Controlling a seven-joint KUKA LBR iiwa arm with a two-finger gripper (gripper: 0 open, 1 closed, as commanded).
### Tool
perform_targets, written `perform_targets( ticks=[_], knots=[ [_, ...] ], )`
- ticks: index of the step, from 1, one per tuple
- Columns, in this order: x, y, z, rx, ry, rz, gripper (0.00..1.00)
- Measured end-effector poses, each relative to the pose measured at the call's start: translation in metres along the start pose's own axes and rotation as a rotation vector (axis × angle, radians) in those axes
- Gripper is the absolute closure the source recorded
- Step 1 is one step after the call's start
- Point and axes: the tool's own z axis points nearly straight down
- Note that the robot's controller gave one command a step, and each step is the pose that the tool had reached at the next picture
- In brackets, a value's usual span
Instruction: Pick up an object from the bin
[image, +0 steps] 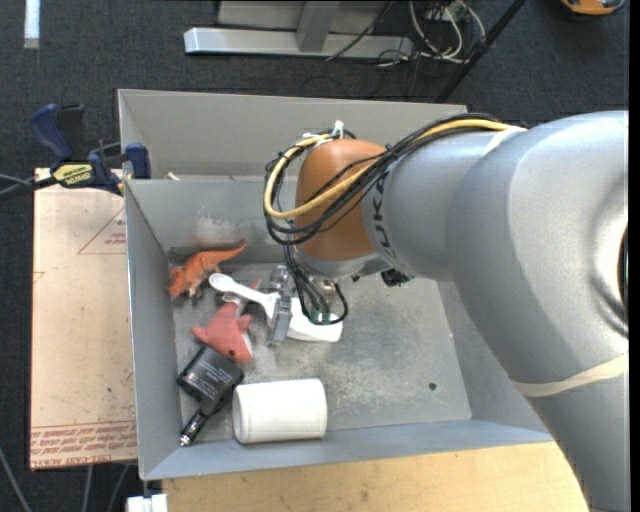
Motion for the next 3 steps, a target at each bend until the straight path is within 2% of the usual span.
perform_targets(
  ticks=[3],
  knots=[
    [0.0, 0.0, -0.024, -0.001, 0.0, -0.001, 1.0]
  ],
)
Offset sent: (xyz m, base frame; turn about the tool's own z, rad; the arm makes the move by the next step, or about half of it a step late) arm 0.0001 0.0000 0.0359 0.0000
